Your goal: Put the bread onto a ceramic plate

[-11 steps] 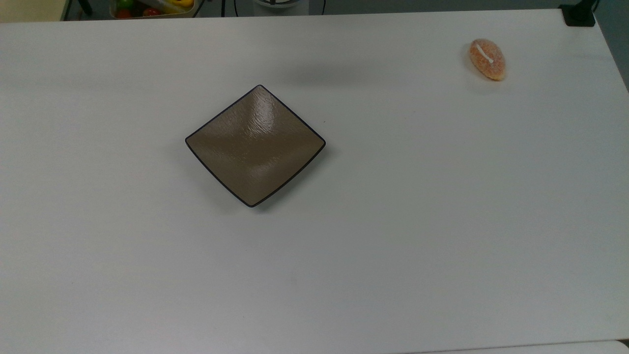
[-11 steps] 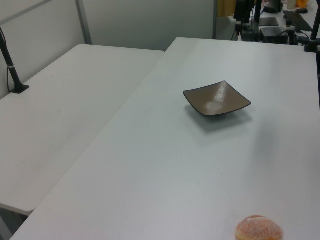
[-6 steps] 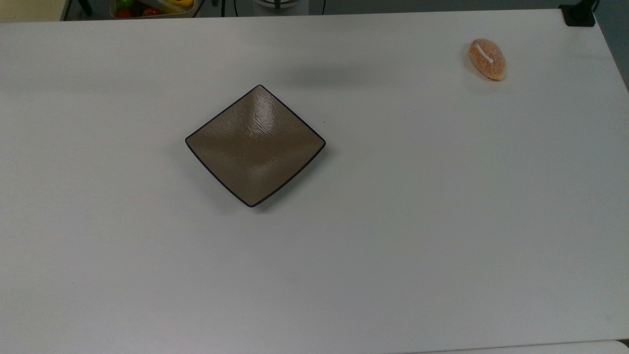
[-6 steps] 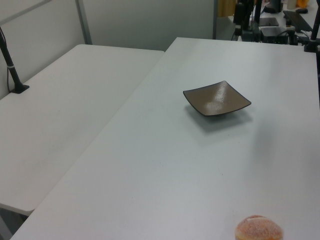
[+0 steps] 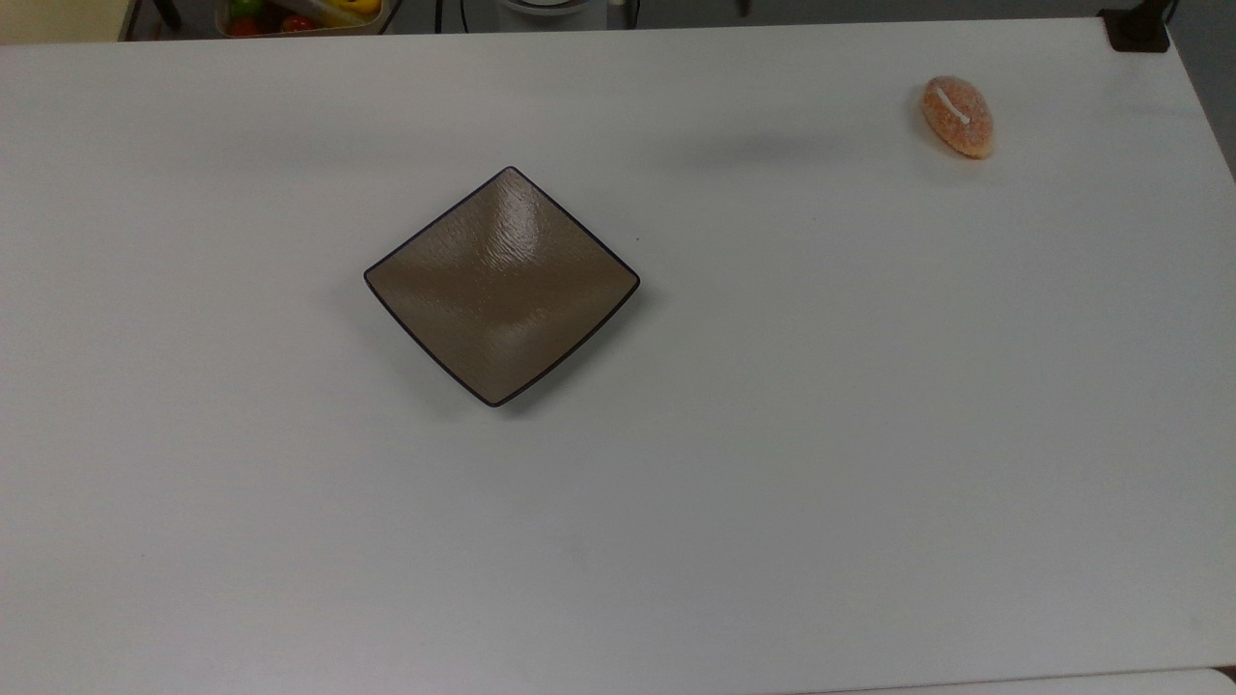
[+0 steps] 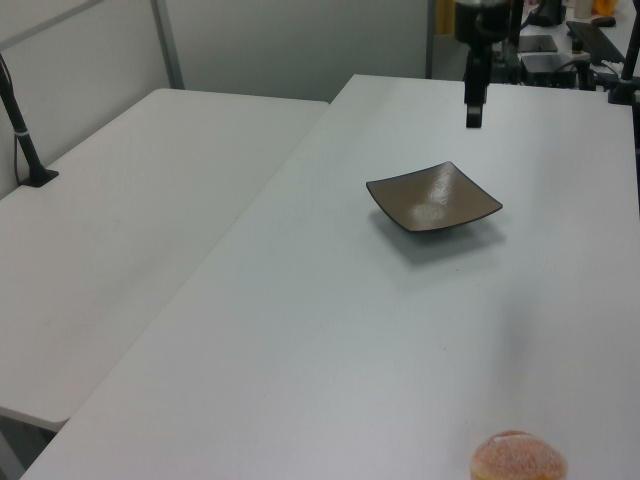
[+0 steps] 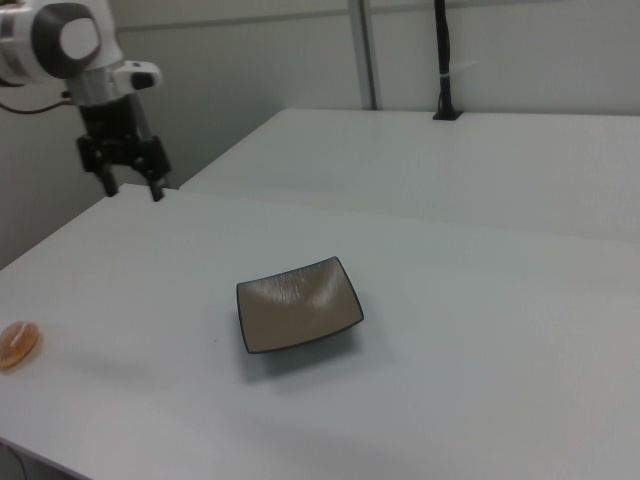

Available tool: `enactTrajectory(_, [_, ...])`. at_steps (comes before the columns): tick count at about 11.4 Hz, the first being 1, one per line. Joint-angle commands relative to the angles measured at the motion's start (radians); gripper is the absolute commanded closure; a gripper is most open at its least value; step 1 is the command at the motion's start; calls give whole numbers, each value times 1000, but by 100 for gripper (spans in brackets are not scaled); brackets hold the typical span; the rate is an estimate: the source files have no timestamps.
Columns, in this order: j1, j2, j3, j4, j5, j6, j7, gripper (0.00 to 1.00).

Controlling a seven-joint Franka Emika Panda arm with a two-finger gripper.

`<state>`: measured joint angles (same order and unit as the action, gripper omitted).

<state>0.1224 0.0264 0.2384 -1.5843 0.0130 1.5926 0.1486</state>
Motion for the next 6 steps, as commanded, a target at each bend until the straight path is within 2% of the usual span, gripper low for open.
enactTrajectory(1, [87, 38, 71, -14, 10, 30, 48, 0])
enactTrajectory(3, [173, 125, 81, 6, 10, 41, 57, 0])
enactTrajectory(6, [297, 168, 81, -9, 9, 182, 129, 0])
